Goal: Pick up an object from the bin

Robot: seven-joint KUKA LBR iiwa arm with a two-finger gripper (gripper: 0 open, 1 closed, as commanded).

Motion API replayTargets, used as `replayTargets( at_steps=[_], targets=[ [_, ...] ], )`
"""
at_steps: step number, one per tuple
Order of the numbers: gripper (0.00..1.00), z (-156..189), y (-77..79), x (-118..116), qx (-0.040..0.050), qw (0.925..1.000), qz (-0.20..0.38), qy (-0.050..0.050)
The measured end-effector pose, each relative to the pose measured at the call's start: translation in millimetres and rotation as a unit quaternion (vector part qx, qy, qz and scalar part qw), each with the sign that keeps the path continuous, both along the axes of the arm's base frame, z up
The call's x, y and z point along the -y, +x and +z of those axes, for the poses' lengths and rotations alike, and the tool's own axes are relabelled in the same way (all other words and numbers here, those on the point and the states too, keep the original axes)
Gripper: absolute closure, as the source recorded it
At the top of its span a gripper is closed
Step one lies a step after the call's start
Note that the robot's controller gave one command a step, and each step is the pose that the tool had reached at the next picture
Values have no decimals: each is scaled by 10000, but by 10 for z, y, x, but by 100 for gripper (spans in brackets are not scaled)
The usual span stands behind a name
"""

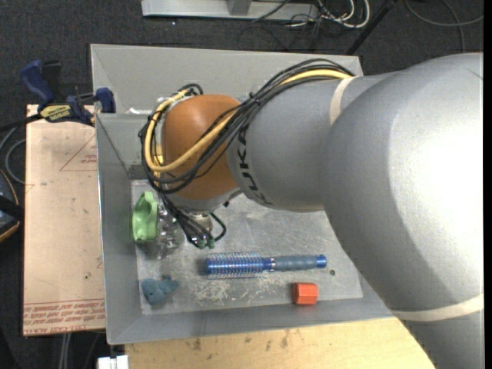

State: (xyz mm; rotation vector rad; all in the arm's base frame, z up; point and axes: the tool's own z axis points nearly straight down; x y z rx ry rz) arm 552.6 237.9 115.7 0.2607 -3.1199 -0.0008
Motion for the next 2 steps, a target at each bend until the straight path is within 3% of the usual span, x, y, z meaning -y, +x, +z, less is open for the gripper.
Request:
replayTargets(
  at_steps=[1, 2],
  targets=[
    [100, -66, -72, 81, 46, 9999, 97, 3],
    [0, -62, -67, 81, 52, 9999, 94, 7]
  ],
)
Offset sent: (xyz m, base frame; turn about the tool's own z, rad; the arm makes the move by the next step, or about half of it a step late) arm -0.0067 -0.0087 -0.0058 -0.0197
